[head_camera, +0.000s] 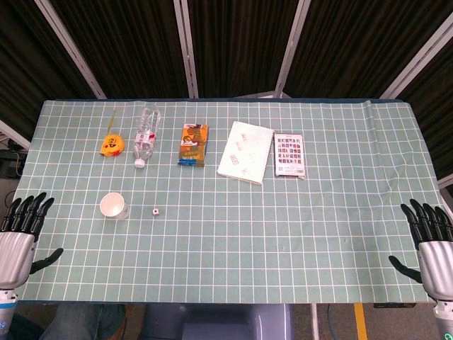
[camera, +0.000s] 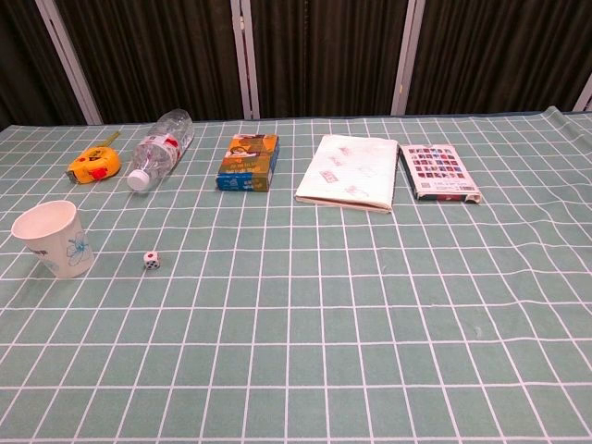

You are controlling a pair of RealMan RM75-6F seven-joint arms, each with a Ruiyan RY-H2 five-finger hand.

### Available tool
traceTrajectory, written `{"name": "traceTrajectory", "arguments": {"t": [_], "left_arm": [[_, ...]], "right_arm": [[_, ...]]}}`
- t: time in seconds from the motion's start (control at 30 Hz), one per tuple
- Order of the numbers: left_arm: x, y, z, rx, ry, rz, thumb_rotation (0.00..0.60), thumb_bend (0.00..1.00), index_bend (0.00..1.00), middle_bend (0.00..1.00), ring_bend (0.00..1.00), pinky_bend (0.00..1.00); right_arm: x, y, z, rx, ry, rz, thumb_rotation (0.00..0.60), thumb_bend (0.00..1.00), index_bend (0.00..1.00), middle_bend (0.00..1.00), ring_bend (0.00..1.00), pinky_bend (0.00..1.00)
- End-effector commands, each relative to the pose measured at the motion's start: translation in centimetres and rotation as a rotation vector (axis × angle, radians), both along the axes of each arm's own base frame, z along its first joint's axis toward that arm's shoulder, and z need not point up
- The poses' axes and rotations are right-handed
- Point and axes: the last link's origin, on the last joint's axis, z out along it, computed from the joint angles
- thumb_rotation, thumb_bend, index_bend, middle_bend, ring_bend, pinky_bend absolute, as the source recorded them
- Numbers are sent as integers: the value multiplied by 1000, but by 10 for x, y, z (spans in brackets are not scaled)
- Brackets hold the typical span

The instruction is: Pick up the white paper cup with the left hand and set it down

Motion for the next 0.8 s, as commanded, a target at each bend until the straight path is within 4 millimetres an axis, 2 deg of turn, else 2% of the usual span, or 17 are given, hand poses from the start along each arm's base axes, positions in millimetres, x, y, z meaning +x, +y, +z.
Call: {"name": "traceTrajectory", "arguments": {"t": [0.03, 0.27, 0.4, 0.47, 0.7, 0.8], "left_arm": [[0, 0, 0, 0, 0, 0, 600, 0, 0, 0, 0, 0], [1, 4, -7, -24, 25, -7, 600, 0, 0, 0, 0, 0], [7, 25, -34, -128, 111, -45, 600, 0, 0, 0, 0, 0], [12, 41, -49, -167, 208, -72, 600, 0, 0, 0, 0, 0], [24, 80, -92, -189, 563, -162, 600, 0, 0, 0, 0, 0], [25, 88, -110, -205, 636, -162, 600, 0, 0, 0, 0, 0]], "right_arm": [[0, 0, 0, -1, -3, -1, 600, 0, 0, 0, 0, 0], [0, 1, 1, -1, -13, -1, 600, 0, 0, 0, 0, 0], [0, -1, 2, 0, -22, 1, 600, 0, 0, 0, 0, 0], [-2, -4, 1, 5, -24, -12, 600, 0, 0, 0, 0, 0], [-5, -10, -1, 15, -25, -28, 600, 0, 0, 0, 0, 0], [-6, -11, -2, 24, -24, -34, 600, 0, 0, 0, 0, 0]]}}
